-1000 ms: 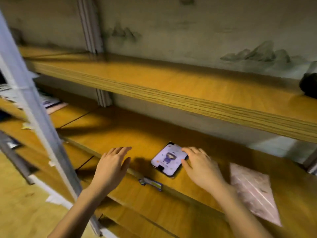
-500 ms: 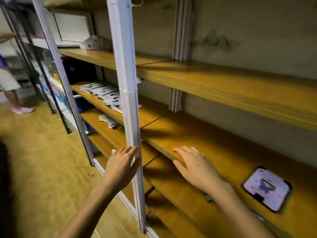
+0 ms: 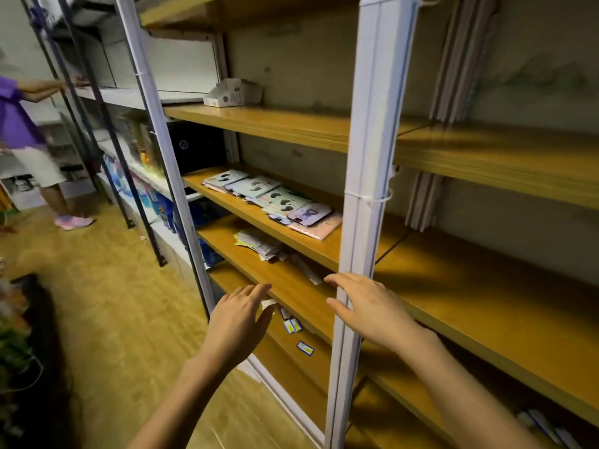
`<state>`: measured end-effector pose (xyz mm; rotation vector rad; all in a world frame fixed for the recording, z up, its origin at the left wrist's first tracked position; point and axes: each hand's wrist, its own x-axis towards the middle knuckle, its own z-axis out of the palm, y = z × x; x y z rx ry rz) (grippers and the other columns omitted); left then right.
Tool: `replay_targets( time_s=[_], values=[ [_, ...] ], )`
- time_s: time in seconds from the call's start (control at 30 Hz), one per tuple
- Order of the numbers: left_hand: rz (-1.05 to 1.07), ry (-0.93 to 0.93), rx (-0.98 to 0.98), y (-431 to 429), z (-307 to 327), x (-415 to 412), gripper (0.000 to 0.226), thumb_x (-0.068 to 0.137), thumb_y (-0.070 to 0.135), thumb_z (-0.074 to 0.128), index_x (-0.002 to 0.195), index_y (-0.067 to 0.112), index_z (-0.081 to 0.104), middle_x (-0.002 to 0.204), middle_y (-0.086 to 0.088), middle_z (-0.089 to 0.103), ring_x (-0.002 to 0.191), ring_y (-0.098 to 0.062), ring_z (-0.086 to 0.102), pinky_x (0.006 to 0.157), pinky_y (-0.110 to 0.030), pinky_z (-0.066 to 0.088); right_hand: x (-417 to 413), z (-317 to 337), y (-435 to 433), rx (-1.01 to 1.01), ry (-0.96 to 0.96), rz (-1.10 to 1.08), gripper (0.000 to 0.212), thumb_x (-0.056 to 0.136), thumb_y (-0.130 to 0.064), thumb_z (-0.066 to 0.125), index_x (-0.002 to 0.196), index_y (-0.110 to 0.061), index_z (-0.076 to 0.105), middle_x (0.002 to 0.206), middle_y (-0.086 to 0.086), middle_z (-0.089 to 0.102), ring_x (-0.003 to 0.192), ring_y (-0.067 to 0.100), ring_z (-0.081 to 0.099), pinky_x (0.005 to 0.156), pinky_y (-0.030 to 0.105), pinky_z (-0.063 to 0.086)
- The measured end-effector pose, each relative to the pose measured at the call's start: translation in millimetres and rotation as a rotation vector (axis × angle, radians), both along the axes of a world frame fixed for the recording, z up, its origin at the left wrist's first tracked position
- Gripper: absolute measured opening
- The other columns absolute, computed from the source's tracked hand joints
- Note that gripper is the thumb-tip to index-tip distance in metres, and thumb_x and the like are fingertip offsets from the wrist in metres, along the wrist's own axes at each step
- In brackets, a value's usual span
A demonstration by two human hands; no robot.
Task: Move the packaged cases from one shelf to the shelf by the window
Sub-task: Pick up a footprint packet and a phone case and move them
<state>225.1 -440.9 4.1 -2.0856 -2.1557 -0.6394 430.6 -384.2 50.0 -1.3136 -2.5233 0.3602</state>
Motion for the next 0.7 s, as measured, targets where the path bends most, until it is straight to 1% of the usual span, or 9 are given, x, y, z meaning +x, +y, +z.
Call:
replay_targets(
  time_s=[0.17,0.3,0.43,0.5,0.53,0.6,0.7],
  values=[
    [0.009,0.041,-0.036,32.8,3.5,-49.6,0.046,0.092,0.036,0.045,0.135,0.021,0.04,0.128,0.001,0.057,0.114,-0.017,0.053,0.09,-0.03,0.046,-54.6,-2.3,44.4,-0.004,0.021,0.022,0.043,0.093,-0.038,0.045,0.135,-0.03,0.039,0.136,-0.008,0.049,0.122,0.013,0.047,0.097,0.031,0.044],
    [-0.024,0.103,-0.059,79.2,5.4,-87.7,0.049,0.093,0.04,0.041,0.138,0.024,0.032,0.138,0.002,0.048,0.125,-0.014,0.046,0.101,-0.029,0.04,-97.3,-6.3,91.0,-0.016,0.083,-0.011,0.039,0.092,-0.036,0.048,0.13,-0.029,0.045,0.132,-0.007,0.052,0.117,0.012,0.051,0.092,0.029,0.047],
    [-0.067,0.148,-0.078,142.8,13.9,-123.6,0.053,0.093,0.043,0.038,0.141,0.025,0.024,0.143,0.002,0.042,0.129,-0.015,0.041,0.105,-0.029,0.036,-134.3,-11.7,149.3,-0.068,0.105,-0.121,0.039,0.092,-0.036,0.048,0.13,-0.028,0.045,0.132,-0.005,0.052,0.113,0.013,0.053,0.087,0.028,0.049],
    [-0.129,0.125,-0.105,230.4,8.6,-169.1,0.054,0.093,0.043,0.038,0.141,0.024,0.024,0.144,0.002,0.041,0.13,-0.015,0.041,0.106,-0.028,0.035,-175.1,-23.2,221.3,-0.111,0.096,-0.235,0.039,0.093,-0.036,0.047,0.131,-0.028,0.046,0.132,-0.004,0.052,0.112,0.014,0.053,0.086,0.028,0.048],
    [-0.148,0.145,-0.102,236.4,12.9,-171.3,0.054,0.093,0.043,0.038,0.141,0.024,0.024,0.144,0.002,0.04,0.13,-0.015,0.04,0.106,-0.029,0.035,-174.9,-19.4,221.4,-0.116,0.087,-0.238,0.039,0.093,-0.036,0.046,0.13,-0.027,0.046,0.132,-0.003,0.052,0.114,0.015,0.052,0.088,0.029,0.047],
    [-0.256,0.143,-0.14,283.2,12.4,-179.9,0.054,0.093,0.044,0.038,0.141,0.023,0.024,0.145,0.002,0.039,0.131,-0.015,0.039,0.106,-0.031,0.035,-180.3,-26.0,253.1,-0.13,0.076,-0.366,0.039,0.093,-0.036,0.045,0.13,-0.025,0.047,0.134,-0.003,0.052,0.118,0.016,0.05,0.093,0.031,0.045],
    [-0.262,0.144,-0.111,292.3,18.9,-177.9,0.054,0.092,0.043,0.038,0.14,0.021,0.027,0.144,0.001,0.041,0.13,-0.017,0.04,0.104,-0.032,0.037,-175.2,-26.2,255.0,-0.121,0.08,-0.408,0.039,0.093,-0.038,0.046,0.13,-0.026,0.047,0.135,-0.003,0.052,0.118,0.017,0.051,0.092,0.032,0.045]
  ],
)
